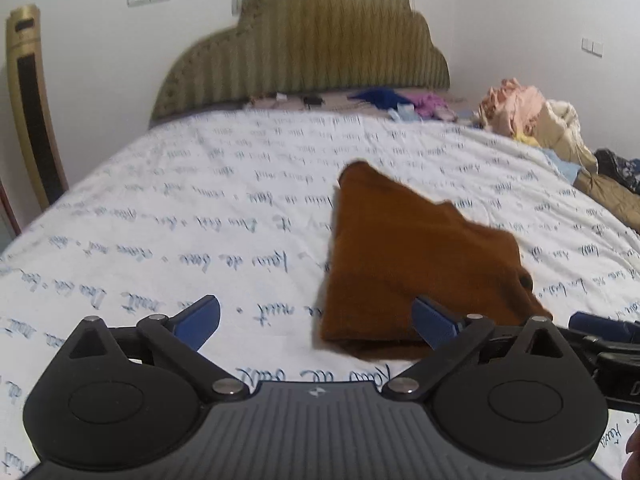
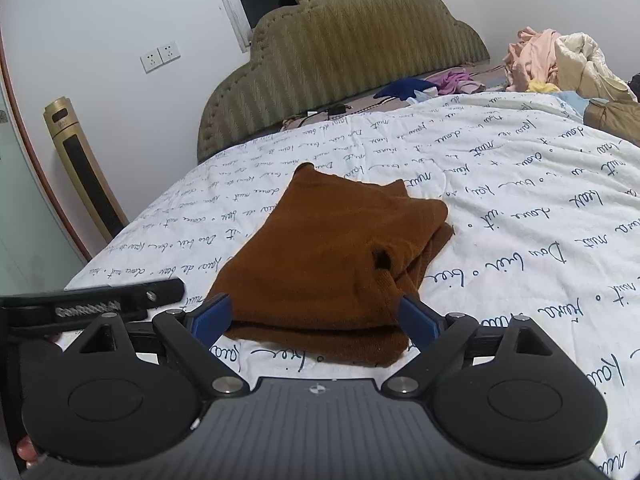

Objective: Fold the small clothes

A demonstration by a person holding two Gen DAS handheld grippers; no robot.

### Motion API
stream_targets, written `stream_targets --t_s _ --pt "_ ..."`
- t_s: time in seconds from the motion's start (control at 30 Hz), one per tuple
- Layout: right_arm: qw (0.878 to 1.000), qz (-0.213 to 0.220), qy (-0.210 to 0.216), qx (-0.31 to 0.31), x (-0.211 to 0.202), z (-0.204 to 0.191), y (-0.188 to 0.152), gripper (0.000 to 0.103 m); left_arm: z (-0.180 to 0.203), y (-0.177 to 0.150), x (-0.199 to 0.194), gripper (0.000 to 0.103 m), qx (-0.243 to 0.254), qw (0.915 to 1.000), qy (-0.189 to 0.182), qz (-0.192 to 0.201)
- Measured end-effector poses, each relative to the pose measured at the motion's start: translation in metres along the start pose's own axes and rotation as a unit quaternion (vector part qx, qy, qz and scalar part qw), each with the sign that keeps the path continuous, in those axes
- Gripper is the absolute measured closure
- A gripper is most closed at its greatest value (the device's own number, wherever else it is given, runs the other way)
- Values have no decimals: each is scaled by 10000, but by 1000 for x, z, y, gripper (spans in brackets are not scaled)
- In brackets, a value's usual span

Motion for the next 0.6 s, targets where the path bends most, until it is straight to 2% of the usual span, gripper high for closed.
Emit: stream_targets --t_s 0.07,0.13,0.23,0.37,0.47,0.6 --pt "10000 9 -6 -4 -5 15 1 14 0 4 -9 0 -43 9997 -92 206" --pt "10000 -1 2 -1 2 7 0 14 2 7 -14 0 75 9994 -84 326" --pt "10000 -18 -17 19 3 6 -2 14 1 8 -13 0 19 9993 -185 335" --pt "10000 -54 -36 52 5 4 -2 13 -2 6 -13 0 36 9995 -50 322" --pt "10000 -69 -33 50 -1 27 1 13 -4 6 -13 0 27 9992 4 396" --pt "10000 -83 -37 8 2 13 -3 13 -4 7 -12 0 -47 9990 -261 351"
Point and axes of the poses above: each gripper's, at about its wrist camera, not at the fingertips, and x roughly the way its jaws point, z to its right, y to its top, the point moved 8 cm from there along x, roughly the way its jaws point, and after that the axes turned 6 degrees about -x, right-handed, at the moved point
